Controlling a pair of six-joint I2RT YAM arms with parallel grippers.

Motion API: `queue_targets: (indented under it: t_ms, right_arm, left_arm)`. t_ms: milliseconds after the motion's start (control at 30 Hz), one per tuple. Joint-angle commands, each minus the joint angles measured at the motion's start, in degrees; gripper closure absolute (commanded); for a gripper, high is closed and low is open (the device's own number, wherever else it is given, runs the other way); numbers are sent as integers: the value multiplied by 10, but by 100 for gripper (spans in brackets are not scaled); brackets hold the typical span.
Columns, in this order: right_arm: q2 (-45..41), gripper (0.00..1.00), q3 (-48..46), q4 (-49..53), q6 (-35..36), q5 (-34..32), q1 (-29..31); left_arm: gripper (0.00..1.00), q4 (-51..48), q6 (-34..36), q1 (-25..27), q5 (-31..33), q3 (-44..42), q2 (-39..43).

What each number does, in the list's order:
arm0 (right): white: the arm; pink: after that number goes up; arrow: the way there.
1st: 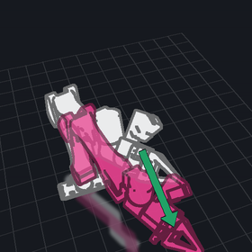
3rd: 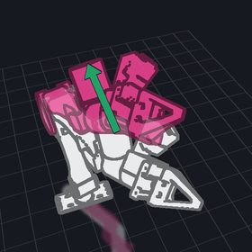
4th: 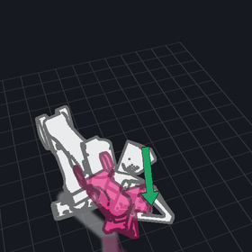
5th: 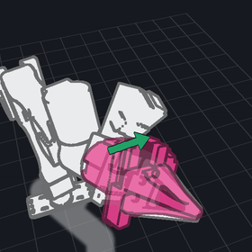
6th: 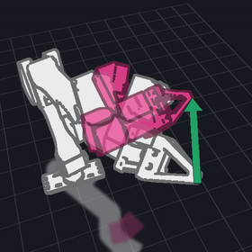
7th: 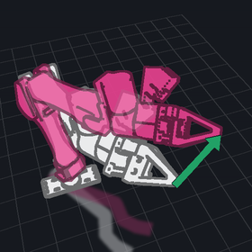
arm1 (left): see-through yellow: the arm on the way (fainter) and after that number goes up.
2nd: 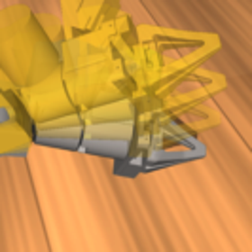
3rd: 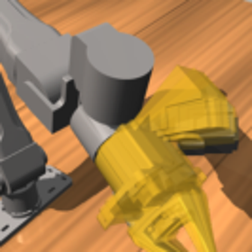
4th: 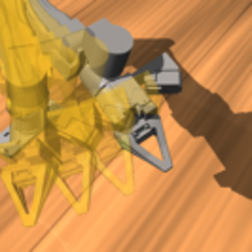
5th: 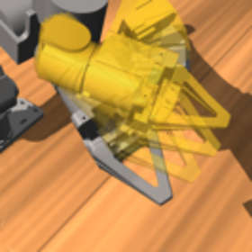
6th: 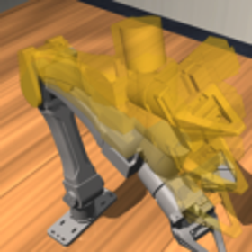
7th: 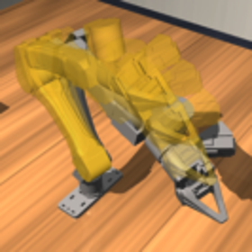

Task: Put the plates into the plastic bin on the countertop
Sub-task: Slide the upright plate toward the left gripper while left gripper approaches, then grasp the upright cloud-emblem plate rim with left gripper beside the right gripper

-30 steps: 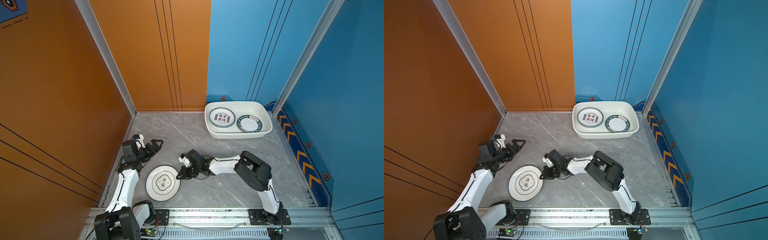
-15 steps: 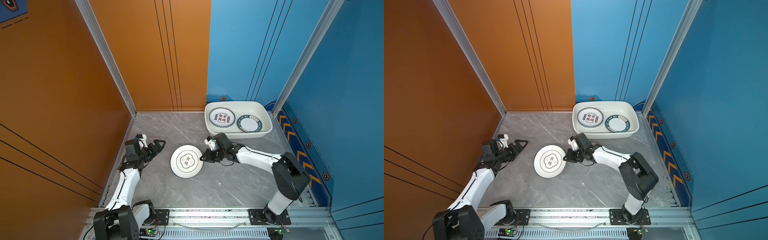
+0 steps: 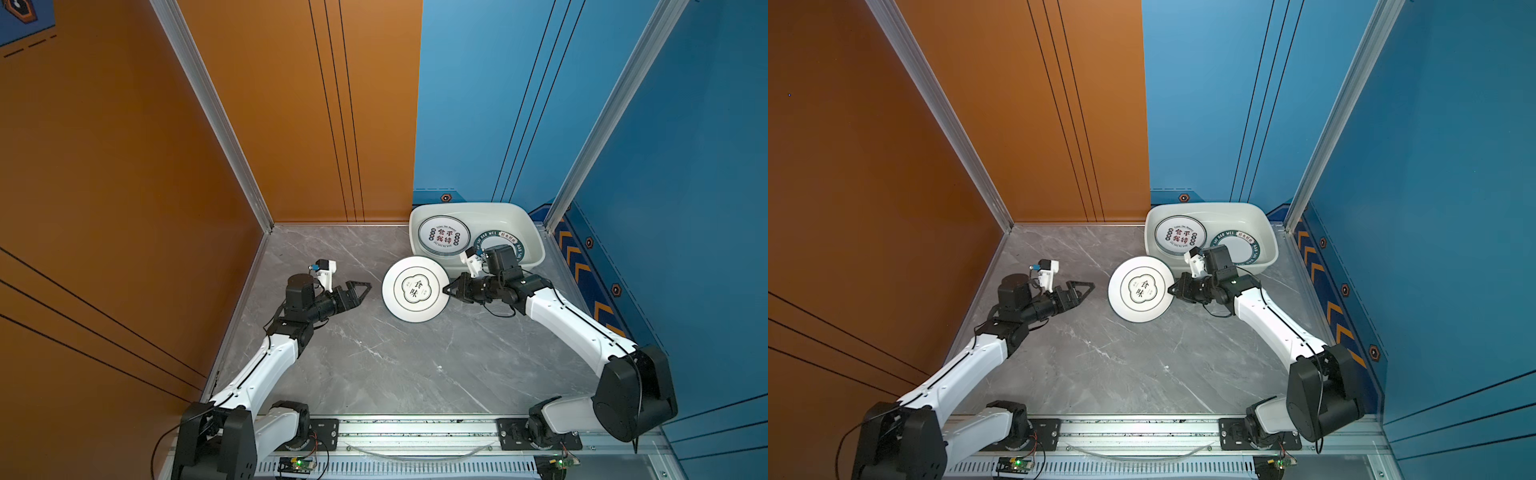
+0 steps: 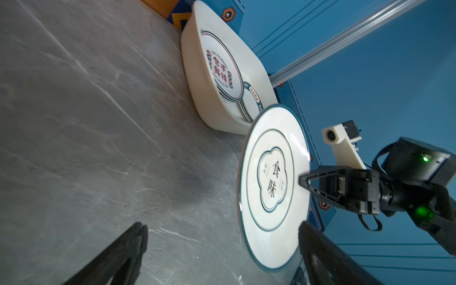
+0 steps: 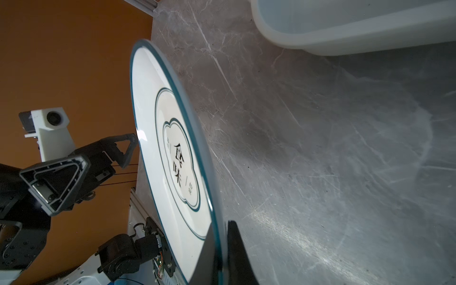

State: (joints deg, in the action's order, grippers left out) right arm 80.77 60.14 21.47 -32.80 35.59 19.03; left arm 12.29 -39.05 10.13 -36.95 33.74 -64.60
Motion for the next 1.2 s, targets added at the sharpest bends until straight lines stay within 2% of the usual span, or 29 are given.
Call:
queue_targets:
  t_ms: [0, 367, 500, 700, 867, 967, 1167]
  right_arm:
    - [-12, 100, -1, -10, 3, 45, -21]
    - [23, 100, 21, -48, -26, 99, -27]
    - [33, 100, 21, -72, -34, 116, -11]
    - [44, 100, 20, -93, -38, 119, 14]
    - [53, 100, 3, -116, -46, 117, 21]
    - [63, 100, -5, -132, -51, 119, 23]
    - [75, 100, -16, -154, -57, 121, 24]
  left_arm:
    - [2, 60, 2, 31, -30, -9, -21]
    - [1, 120, -8, 81, -58, 12, -99]
    - [12, 175, -36, 83, -70, 19, -143]
    - [41, 266, -97, 82, -94, 30, -197]
    - [59, 270, -107, 84, -101, 41, -207]
    - [66, 270, -111, 85, -108, 43, -214]
    - [73, 270, -113, 90, -117, 42, -227]
